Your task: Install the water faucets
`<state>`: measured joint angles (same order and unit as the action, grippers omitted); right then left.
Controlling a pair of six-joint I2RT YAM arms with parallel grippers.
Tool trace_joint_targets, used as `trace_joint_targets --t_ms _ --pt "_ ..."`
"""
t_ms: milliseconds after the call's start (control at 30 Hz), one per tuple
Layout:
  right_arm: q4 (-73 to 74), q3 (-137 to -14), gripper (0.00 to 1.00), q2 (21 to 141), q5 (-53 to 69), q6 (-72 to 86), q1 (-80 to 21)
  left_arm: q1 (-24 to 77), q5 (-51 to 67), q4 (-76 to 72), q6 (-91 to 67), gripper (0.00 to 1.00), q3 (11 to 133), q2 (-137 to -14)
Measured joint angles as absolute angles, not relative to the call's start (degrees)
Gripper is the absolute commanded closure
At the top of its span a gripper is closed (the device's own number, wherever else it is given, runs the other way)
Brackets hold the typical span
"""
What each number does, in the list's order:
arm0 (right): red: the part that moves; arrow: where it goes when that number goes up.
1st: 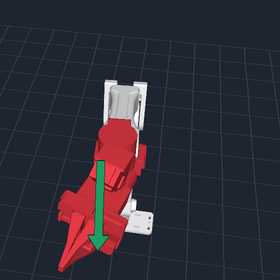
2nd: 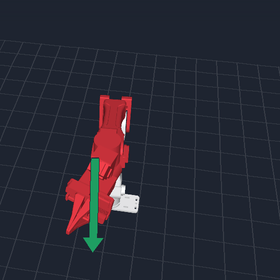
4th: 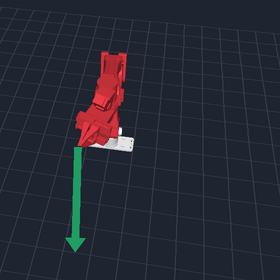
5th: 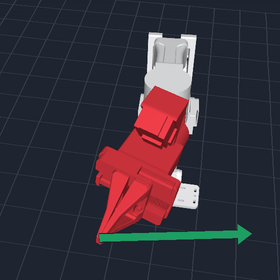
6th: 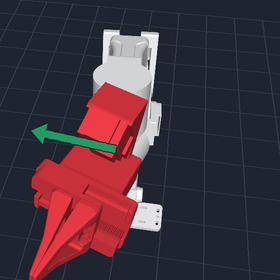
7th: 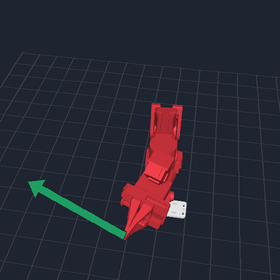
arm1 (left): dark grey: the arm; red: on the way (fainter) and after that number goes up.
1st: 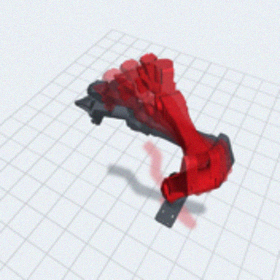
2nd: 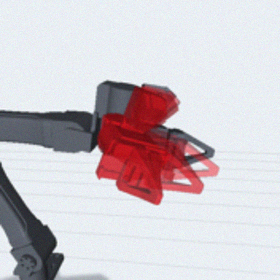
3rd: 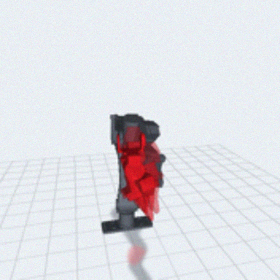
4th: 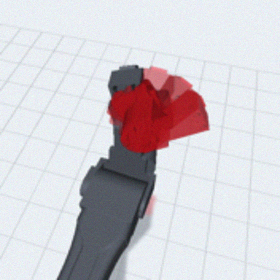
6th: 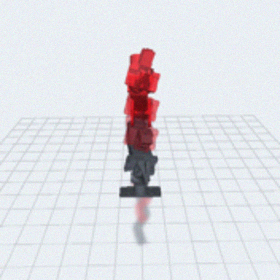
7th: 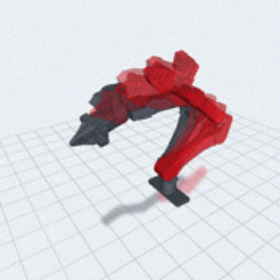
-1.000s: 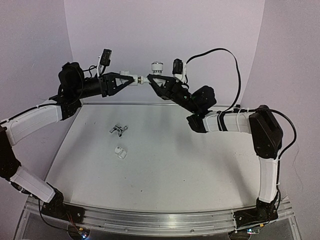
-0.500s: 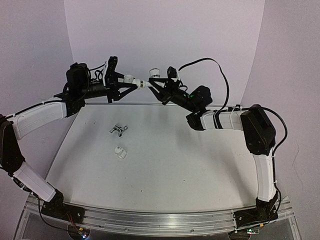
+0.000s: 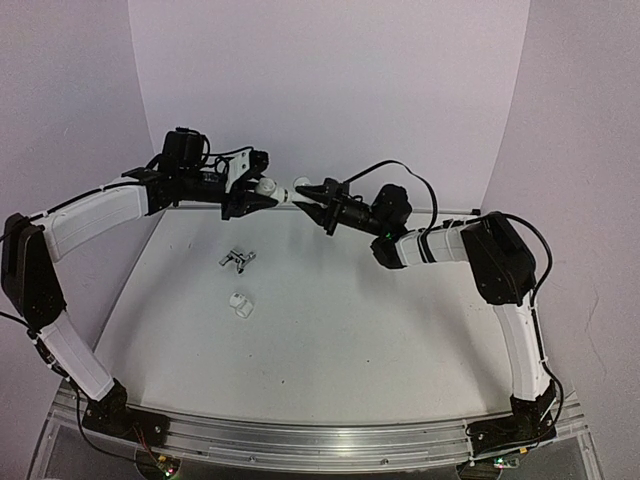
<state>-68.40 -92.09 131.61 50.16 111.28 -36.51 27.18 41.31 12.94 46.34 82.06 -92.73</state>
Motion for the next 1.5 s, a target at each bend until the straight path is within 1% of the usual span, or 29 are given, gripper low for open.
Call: trace_joint_targets --t_ms 67,133,200,300,367,433,500,633,800,933,1000,1100,1200,1233,1333,1433,1500 --pt "-68.56 -90.95 1.00 131.61 50.26 112.41 -36.51 27.59 40.39 14.20 46.75 0.83 82.06 -92.76" --pt "-69.16 -89.63 1.00 131.61 49.88 113.08 -36.53 27.91 39.74 14.86 46.17 0.66 81.98 -92.94" --pt "-69.95 -87.86 1.00 131.59 49.15 113.69 -36.60 28.26 39.07 14.76 44.93 0.51 81.21 -93.06" --pt "-71.04 -84.59 1.00 131.39 48.01 114.07 -36.97 28.69 37.47 13.29 43.45 0.37 78.32 -93.00" --pt "-71.07 -82.67 1.00 131.33 47.31 114.10 -37.42 28.93 35.89 11.83 42.07 0.25 75.51 -92.95" --pt "-71.10 -81.32 1.00 131.30 46.65 114.09 -37.65 28.94 35.02 11.32 40.97 0.02 73.50 -92.87" --pt "-71.08 -80.79 1.00 131.28 45.90 114.08 -37.79 28.93 34.38 10.61 40.31 0.00 72.12 -92.70" --pt "-71.24 -80.23 1.00 130.93 44.48 113.97 -37.10 28.63 33.58 8.02 37.74 0.00 69.88 -91.37" --pt "-72.03 -77.29 1.00 130.30 44.07 113.01 -35.19 28.05 33.30 4.16 33.46 0.00 65.81 -86.22" --pt "-71.78 -75.94 1.00 130.28 44.76 110.16 -33.48 27.67 33.47 0.84 27.12 0.00 64.20 -82.13" --pt "-71.80 -75.94 1.00 130.10 46.01 107.52 -32.47 27.26 33.86 -1.91 20.09 0.02 62.32 -79.60" --pt "-71.96 -75.96 1.00 129.52 48.72 102.08 -31.00 26.91 34.80 -5.14 6.39 0.08 60.75 -77.23" --pt "-71.98 -75.96 1.00 128.54 52.04 95.31 -29.70 26.79 35.25 -7.49 -7.99 0.17 60.71 -76.65" --pt "-71.96 -75.96 1.00 128.15 52.82 93.14 -29.32 26.75 34.99 -7.78 -13.08 0.19 60.77 -76.55" --pt "-71.96 -75.96 1.00 126.56 55.36 86.16 -28.63 26.40 34.07 -8.01 -28.03 0.21 61.68 -76.55" --pt "-72.20 -76.13 1.00 124.87 57.07 80.03 -28.67 25.29 34.55 -8.46 -44.88 0.28 63.53 -77.64" --pt "-72.61 -76.23 1.00 123.98 57.90 76.04 -28.69 24.47 36.87 -9.24 -53.91 0.28 65.22 -80.10"
